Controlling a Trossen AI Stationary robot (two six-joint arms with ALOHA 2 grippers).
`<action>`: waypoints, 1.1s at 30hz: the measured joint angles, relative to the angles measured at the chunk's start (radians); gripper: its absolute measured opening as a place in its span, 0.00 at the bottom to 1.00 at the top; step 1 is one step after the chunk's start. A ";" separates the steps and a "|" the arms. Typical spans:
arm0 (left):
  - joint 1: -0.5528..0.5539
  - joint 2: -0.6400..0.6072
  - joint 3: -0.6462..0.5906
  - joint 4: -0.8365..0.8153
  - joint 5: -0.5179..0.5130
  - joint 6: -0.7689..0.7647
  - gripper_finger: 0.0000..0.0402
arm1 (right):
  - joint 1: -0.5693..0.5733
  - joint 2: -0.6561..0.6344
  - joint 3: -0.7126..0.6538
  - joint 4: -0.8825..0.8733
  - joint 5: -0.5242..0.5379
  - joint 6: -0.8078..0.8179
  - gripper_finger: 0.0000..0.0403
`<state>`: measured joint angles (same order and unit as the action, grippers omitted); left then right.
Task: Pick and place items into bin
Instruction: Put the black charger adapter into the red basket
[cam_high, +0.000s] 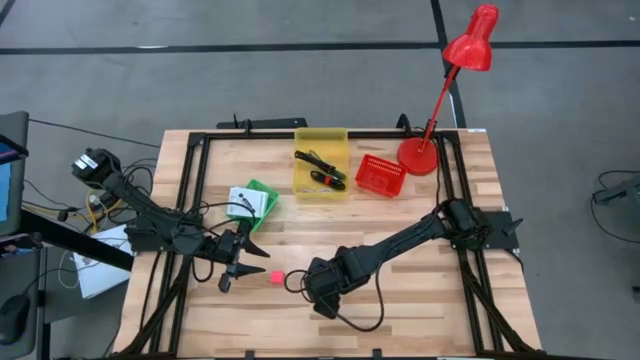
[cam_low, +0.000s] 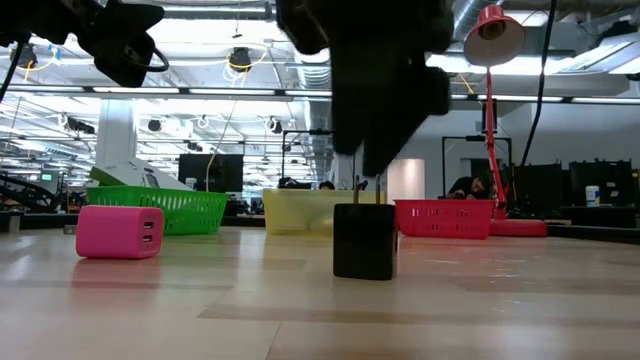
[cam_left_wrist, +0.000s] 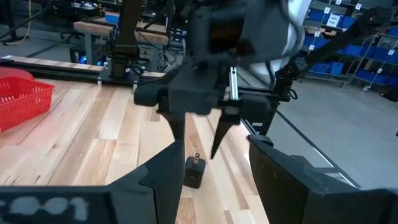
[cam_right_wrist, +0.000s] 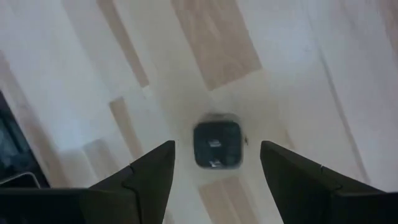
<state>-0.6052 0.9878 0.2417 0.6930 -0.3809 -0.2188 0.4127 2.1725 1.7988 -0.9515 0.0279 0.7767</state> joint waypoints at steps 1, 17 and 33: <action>0.000 0.000 0.000 0.000 0.000 0.000 0.43 | 0.000 0.003 -0.003 -0.016 0.000 -0.004 0.57; 0.000 0.000 0.000 0.000 0.000 -0.001 0.43 | 0.012 0.060 -0.002 0.023 -0.017 -0.024 0.57; 0.000 0.000 0.000 0.001 0.000 -0.002 0.43 | 0.010 0.094 -0.004 0.019 -0.023 -0.044 0.57</action>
<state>-0.6048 0.9878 0.2417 0.6937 -0.3809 -0.2207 0.4231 2.2663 1.7949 -0.9321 0.0048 0.7326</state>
